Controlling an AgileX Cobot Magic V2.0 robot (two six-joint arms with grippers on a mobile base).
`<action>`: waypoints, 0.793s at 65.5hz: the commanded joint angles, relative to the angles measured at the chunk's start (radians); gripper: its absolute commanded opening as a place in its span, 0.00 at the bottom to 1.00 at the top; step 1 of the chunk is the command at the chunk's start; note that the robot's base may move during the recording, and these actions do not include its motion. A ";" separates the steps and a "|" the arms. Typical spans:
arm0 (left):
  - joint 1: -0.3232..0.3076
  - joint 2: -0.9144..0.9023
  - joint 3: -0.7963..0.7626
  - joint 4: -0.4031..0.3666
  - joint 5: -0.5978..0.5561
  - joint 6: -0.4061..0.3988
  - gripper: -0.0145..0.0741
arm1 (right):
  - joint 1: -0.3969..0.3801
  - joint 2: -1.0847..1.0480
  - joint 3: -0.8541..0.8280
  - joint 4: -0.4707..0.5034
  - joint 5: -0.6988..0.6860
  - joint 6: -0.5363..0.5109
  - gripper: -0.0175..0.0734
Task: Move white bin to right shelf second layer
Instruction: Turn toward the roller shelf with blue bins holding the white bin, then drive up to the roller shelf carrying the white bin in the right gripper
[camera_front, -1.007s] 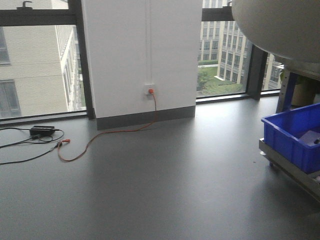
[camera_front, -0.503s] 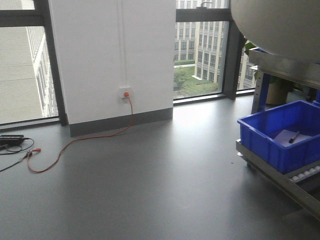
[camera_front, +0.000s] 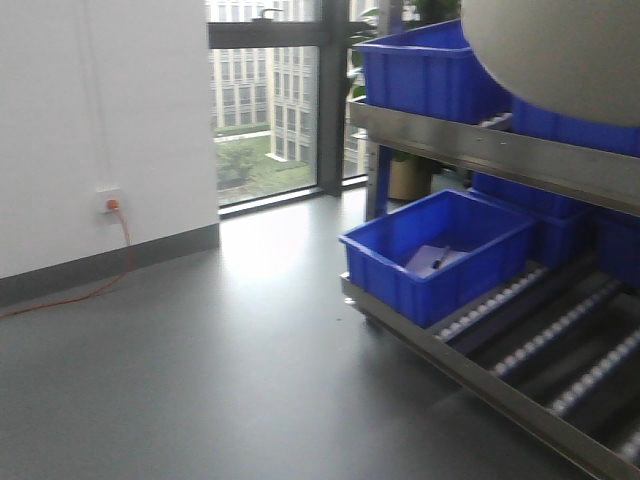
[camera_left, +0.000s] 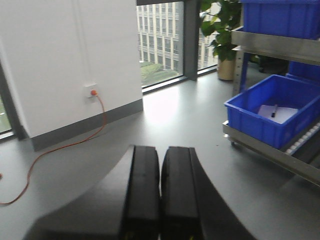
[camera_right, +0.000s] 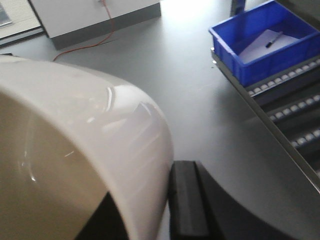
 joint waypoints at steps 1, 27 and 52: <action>-0.004 -0.003 0.037 0.000 -0.086 -0.003 0.26 | -0.008 -0.007 -0.031 0.005 -0.102 -0.002 0.25; -0.004 -0.003 0.037 0.000 -0.086 -0.003 0.26 | -0.008 -0.009 -0.031 0.005 -0.100 -0.002 0.25; -0.004 -0.003 0.037 -0.006 -0.086 -0.003 0.26 | -0.008 -0.009 -0.031 0.005 -0.097 -0.002 0.25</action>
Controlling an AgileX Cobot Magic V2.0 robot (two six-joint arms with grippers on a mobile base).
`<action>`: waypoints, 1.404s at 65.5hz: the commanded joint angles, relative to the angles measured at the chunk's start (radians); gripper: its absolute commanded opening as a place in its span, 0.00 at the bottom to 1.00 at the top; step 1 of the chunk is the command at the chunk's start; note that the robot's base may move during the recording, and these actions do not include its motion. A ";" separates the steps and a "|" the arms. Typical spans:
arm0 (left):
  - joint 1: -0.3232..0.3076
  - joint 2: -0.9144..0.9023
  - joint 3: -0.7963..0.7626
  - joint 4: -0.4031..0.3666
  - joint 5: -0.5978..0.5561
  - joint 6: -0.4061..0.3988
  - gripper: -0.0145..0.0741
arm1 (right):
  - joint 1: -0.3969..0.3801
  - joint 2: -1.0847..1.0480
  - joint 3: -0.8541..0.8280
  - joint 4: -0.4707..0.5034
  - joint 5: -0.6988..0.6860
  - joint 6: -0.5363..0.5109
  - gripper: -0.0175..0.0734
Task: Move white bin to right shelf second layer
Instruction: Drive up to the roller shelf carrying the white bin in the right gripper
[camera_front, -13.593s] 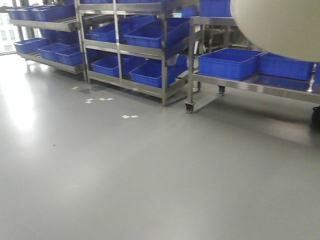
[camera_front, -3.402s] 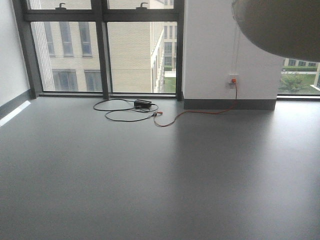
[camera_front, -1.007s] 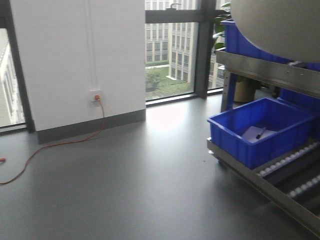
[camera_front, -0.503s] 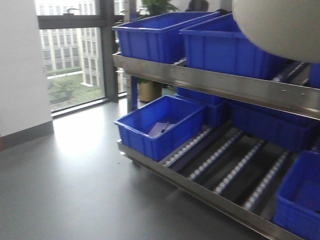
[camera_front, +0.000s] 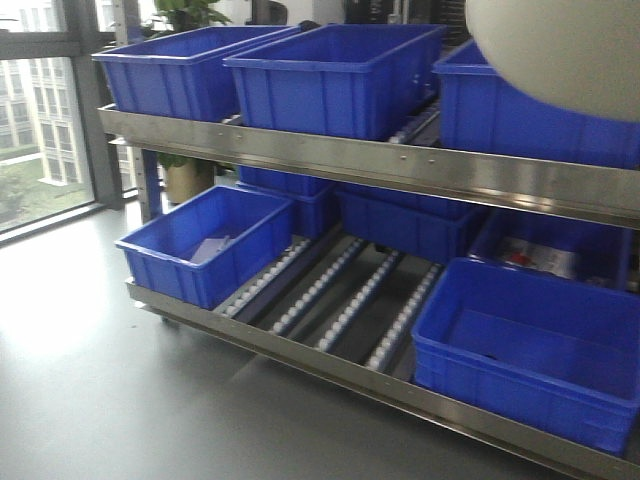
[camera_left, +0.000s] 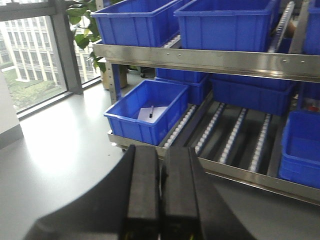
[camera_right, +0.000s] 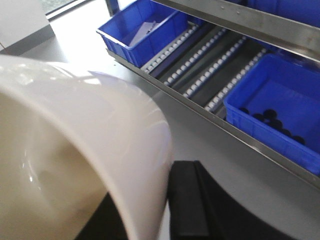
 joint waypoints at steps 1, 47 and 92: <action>-0.004 -0.003 0.037 -0.006 -0.086 -0.003 0.26 | -0.008 -0.004 -0.033 0.005 -0.097 -0.002 0.25; -0.004 -0.003 0.037 0.000 -0.086 -0.003 0.26 | -0.008 -0.010 -0.033 0.005 -0.087 -0.002 0.25; -0.004 -0.003 0.037 0.000 -0.086 -0.003 0.26 | -0.008 -0.010 -0.033 0.005 -0.087 -0.002 0.25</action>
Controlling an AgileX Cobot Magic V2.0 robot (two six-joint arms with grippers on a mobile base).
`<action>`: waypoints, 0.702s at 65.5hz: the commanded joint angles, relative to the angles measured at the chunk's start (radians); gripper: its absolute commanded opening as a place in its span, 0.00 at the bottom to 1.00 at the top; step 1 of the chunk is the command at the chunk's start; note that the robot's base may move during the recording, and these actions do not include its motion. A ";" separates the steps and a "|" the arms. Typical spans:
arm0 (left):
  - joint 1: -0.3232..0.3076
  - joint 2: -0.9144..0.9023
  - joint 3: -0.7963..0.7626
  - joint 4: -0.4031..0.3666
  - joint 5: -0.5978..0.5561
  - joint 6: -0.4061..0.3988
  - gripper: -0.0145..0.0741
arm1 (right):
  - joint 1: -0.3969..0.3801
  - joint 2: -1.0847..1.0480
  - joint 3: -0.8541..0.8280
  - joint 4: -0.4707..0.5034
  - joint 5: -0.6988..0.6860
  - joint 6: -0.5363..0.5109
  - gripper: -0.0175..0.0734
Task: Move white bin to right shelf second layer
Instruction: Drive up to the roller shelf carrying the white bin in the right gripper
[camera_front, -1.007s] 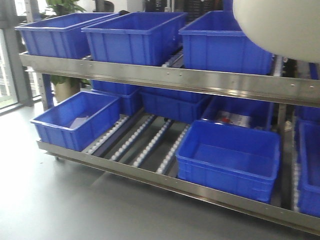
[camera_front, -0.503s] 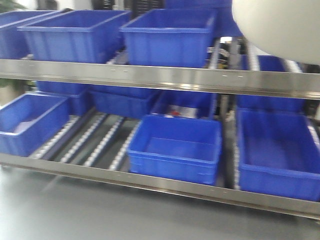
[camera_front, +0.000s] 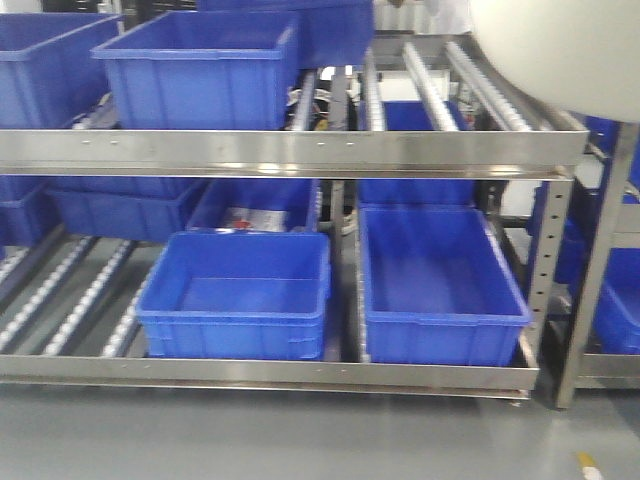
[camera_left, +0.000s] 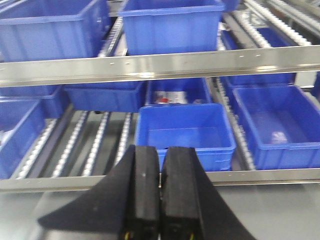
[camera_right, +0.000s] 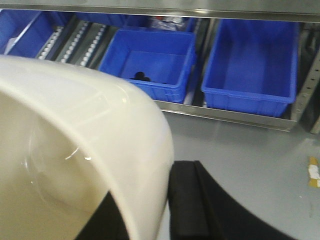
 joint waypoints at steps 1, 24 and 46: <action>-0.004 -0.003 0.037 0.000 -0.086 -0.003 0.26 | -0.008 -0.006 -0.033 0.005 -0.093 -0.002 0.25; -0.004 -0.003 0.037 0.000 -0.086 -0.003 0.26 | -0.008 -0.005 -0.033 0.005 -0.093 -0.002 0.25; -0.004 -0.003 0.037 0.000 -0.086 -0.003 0.26 | -0.008 -0.005 -0.033 0.005 -0.093 -0.002 0.25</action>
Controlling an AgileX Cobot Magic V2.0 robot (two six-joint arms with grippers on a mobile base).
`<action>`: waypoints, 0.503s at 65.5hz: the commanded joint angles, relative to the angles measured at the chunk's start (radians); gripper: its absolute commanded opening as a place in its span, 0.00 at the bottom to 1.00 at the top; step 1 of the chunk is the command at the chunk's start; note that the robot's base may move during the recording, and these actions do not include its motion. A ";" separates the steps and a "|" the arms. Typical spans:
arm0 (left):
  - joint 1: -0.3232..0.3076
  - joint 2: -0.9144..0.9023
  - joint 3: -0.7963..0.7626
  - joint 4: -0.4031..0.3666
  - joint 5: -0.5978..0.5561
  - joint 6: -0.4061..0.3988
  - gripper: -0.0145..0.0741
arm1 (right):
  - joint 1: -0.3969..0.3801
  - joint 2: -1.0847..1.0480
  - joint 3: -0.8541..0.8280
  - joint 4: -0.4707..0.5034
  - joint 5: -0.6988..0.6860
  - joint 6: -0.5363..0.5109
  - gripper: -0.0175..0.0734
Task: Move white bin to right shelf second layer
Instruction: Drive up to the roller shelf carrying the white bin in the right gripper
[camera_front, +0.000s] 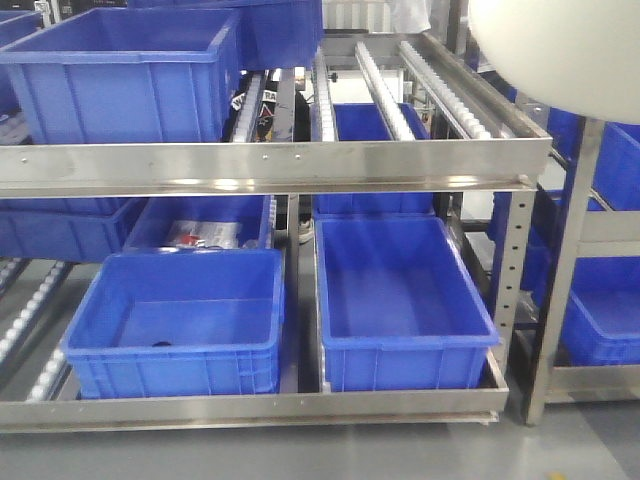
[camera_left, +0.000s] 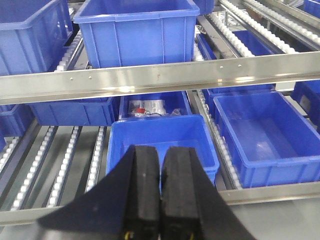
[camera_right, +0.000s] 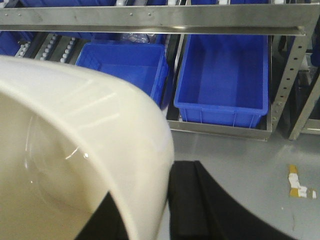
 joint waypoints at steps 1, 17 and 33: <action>-0.004 -0.003 0.037 0.000 -0.086 -0.003 0.26 | -0.008 -0.005 -0.033 0.005 -0.094 -0.002 0.25; -0.004 -0.003 0.037 0.000 -0.086 -0.003 0.26 | -0.008 -0.005 -0.033 0.005 -0.094 -0.002 0.25; -0.004 -0.003 0.037 0.000 -0.086 -0.003 0.26 | -0.008 -0.005 -0.033 0.005 -0.094 -0.002 0.25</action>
